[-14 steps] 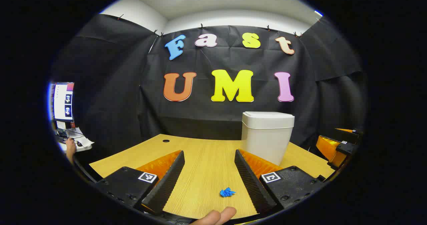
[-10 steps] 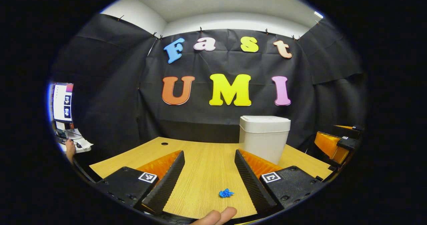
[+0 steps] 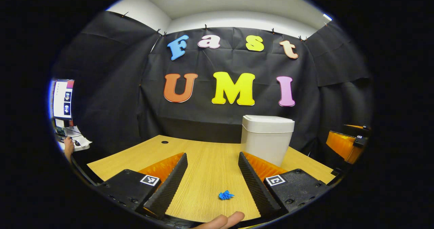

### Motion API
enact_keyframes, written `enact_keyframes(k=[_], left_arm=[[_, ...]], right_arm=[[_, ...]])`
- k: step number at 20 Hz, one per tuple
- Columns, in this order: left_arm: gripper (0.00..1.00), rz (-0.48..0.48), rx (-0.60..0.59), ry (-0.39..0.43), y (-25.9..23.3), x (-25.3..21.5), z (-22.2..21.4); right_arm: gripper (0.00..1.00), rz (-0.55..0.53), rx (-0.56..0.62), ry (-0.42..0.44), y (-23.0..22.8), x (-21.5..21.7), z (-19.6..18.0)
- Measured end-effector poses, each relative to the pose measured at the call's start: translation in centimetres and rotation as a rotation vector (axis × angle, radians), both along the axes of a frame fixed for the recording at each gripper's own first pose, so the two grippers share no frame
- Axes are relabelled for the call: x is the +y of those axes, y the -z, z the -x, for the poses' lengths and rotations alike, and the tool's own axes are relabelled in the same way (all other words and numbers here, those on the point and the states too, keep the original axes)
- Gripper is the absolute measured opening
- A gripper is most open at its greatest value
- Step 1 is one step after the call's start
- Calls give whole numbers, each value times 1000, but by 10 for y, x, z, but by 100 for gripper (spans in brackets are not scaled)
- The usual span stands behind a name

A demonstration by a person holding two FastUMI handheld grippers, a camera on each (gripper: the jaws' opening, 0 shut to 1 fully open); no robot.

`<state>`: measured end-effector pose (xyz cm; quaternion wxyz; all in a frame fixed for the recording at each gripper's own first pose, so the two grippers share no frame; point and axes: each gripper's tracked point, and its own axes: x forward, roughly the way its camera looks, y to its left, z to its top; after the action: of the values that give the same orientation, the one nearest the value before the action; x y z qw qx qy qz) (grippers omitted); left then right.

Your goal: Press the lid of the desktop garbage bin to open it, pick up the crumpled paper on the desktop and throw it into the bin, then pick up the pop can on the desktop and drop it into the bin, and finally close the garbage bin lid.

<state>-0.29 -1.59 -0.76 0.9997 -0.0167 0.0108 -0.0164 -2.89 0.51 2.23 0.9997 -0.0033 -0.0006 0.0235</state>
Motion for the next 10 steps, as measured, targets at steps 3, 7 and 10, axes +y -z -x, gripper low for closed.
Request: enact_keyframes(k=[3,7,10], left_arm=[[98,-14,13,26,5,-13,-1],[98,-42,22,40,11,-21,-4],[98,-23,5,34,6,-19,-4]], right_arm=[[95,-1,5,22,-2,-7,-1],[95,-1,11,24,1,-9,-3],[95,3,19,15,4,-8,-6]])
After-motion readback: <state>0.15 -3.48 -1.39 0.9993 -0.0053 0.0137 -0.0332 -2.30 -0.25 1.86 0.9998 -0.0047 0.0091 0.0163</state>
